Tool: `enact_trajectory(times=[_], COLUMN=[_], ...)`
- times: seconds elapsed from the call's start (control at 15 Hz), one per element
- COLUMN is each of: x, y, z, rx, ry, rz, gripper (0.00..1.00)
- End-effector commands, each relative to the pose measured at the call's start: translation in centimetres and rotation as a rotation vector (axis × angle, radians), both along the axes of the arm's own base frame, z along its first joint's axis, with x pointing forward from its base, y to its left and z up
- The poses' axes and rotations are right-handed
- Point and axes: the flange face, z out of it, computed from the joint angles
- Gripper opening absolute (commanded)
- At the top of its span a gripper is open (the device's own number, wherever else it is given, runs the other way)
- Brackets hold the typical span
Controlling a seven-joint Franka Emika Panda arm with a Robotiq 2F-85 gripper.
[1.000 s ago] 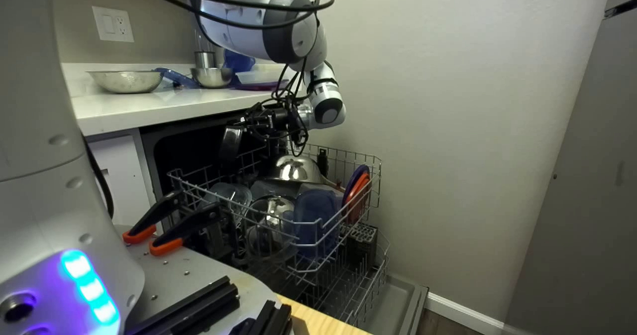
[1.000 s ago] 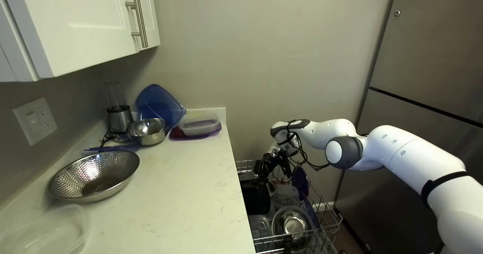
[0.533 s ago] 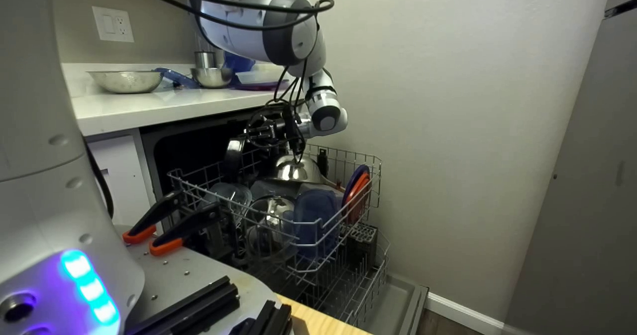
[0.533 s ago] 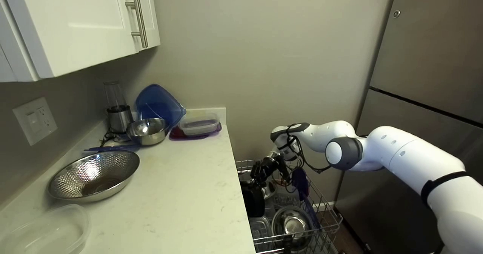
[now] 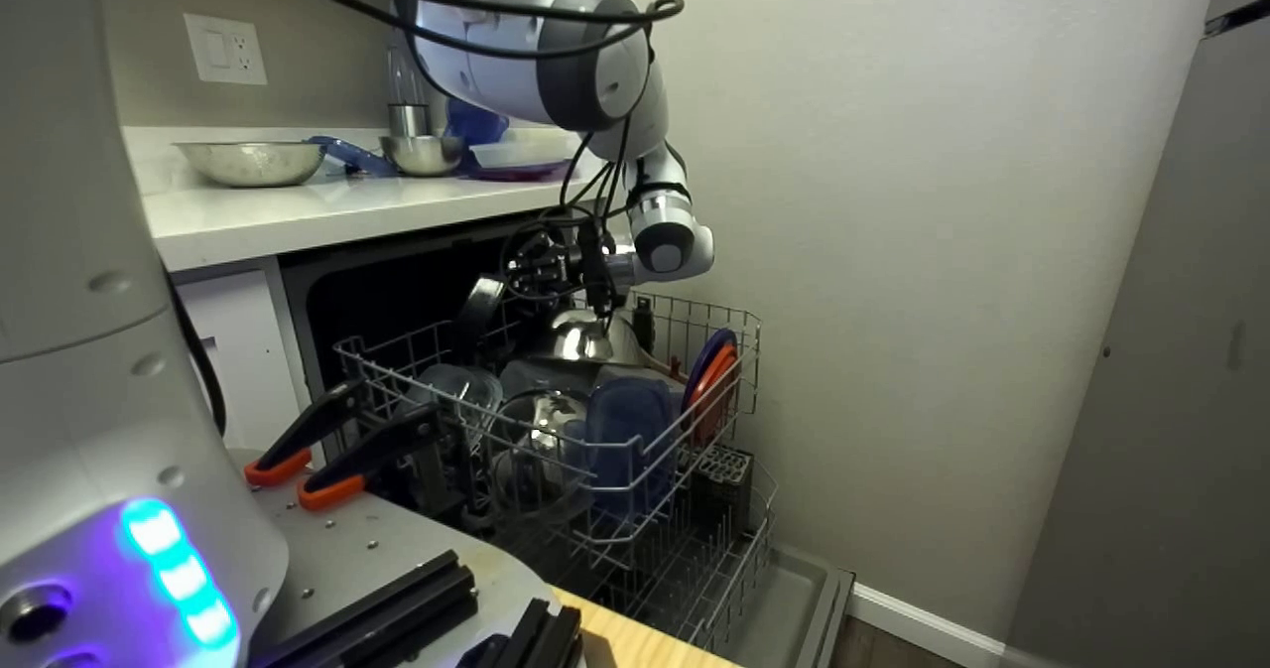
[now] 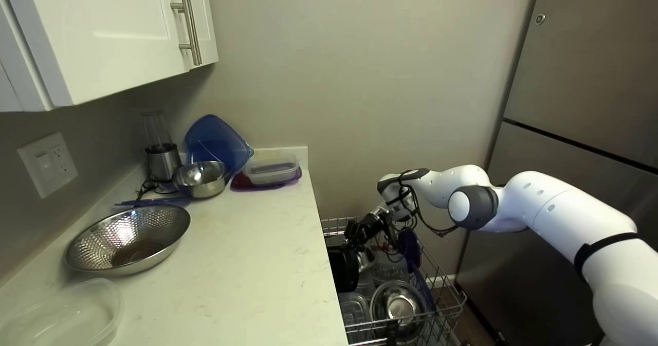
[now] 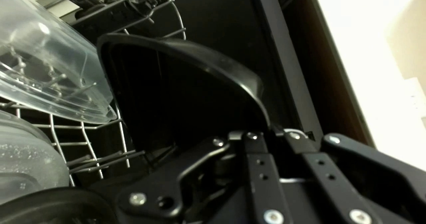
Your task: Pick up the black lunch box and place it upside down in the dishwasher tray
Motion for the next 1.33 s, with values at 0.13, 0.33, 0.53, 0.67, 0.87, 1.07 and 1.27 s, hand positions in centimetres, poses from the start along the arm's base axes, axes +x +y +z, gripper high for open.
enact_trajectory(times=[0.13, 0.33, 0.53, 0.67, 0.87, 1.07, 1.27], x=[1.2, 2.1, 2.9, 3.4, 4.5, 5.3, 5.3], y=[-1.3, -1.5, -1.7, -2.3, -4.6, -7.6, -9.7], z=[-0.3, -0.2, 0.1, 0.5, 2.1, 4.5, 6.4], rx=[-0.034, -0.087, -0.114, -0.106, -0.137, -0.176, -0.22], ry=[-0.016, -0.046, -0.071, -0.096, -0.135, -0.158, -0.152], rz=[-0.09, -0.112, -0.142, -0.177, -0.239, -0.271, -0.263], gripper=[0.5, 0.69, 0.88, 0.98, 1.0, 1.0, 1.0])
